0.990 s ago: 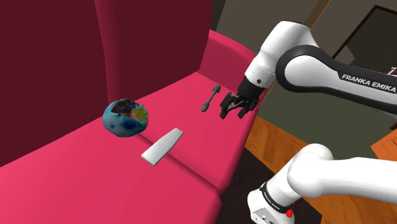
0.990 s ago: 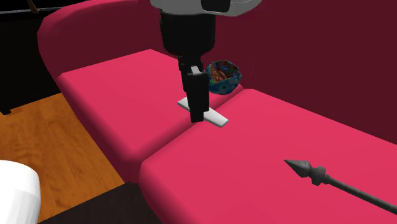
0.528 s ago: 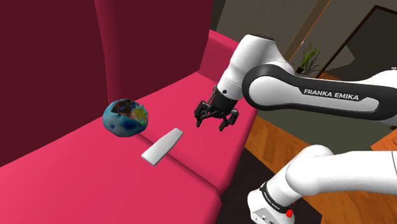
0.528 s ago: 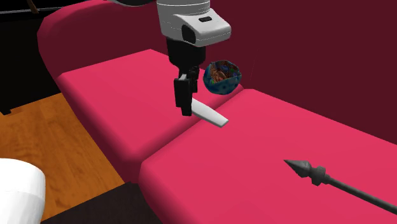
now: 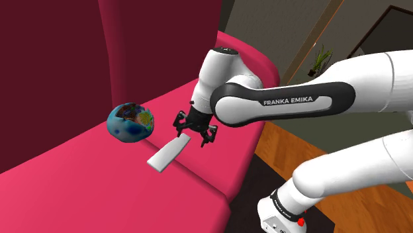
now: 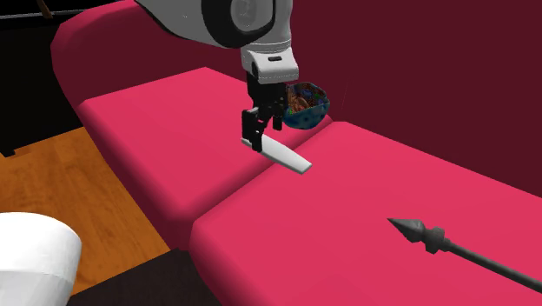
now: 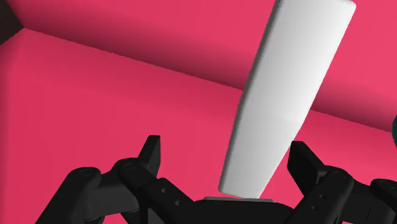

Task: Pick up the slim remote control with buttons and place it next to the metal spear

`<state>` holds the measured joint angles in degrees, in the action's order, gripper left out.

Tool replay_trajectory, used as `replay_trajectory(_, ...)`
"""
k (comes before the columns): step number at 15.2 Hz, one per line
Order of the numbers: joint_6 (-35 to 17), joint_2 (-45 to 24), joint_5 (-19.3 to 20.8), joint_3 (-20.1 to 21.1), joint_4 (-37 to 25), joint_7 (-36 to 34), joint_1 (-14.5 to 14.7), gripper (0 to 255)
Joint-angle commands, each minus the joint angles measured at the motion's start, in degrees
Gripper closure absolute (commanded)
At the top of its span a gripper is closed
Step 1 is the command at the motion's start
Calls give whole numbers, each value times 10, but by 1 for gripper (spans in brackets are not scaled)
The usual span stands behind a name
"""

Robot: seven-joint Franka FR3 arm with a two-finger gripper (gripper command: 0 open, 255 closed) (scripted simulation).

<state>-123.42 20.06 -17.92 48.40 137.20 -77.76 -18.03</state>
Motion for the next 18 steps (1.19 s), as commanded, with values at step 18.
replay_trajectory(18, -108, -257, 242, 108, -57, -323, -81, 0)
